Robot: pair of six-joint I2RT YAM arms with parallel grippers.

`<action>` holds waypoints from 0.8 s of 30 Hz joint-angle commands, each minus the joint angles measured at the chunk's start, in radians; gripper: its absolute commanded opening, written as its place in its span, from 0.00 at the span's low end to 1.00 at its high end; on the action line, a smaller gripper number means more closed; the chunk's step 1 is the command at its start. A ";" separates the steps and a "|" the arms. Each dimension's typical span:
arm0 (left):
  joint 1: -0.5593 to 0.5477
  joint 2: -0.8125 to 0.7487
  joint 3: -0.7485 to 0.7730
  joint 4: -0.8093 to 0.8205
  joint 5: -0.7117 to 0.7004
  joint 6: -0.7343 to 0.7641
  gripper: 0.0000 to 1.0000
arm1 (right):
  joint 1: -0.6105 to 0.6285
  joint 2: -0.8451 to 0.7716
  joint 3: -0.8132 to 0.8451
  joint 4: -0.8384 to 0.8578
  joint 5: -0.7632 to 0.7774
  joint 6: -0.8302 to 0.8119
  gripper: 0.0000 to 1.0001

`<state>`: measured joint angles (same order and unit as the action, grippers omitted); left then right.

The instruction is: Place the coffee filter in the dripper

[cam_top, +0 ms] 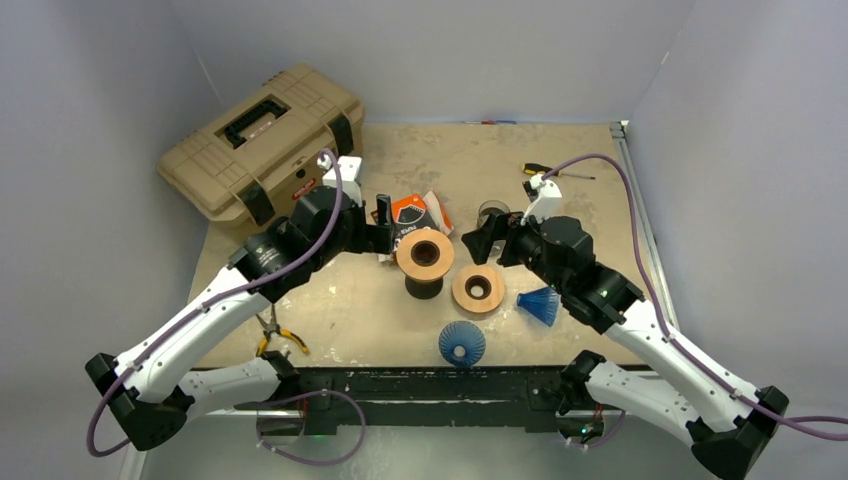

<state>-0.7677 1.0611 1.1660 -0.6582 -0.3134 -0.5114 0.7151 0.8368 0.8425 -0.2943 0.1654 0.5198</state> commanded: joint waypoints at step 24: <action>-0.156 0.005 -0.317 0.240 0.436 -0.153 0.88 | 0.004 -0.107 -0.003 0.019 0.034 0.026 0.99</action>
<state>-0.8459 1.0504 0.8818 -0.5335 0.1207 -0.5831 0.7151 0.7822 0.8421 -0.2932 0.1669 0.5323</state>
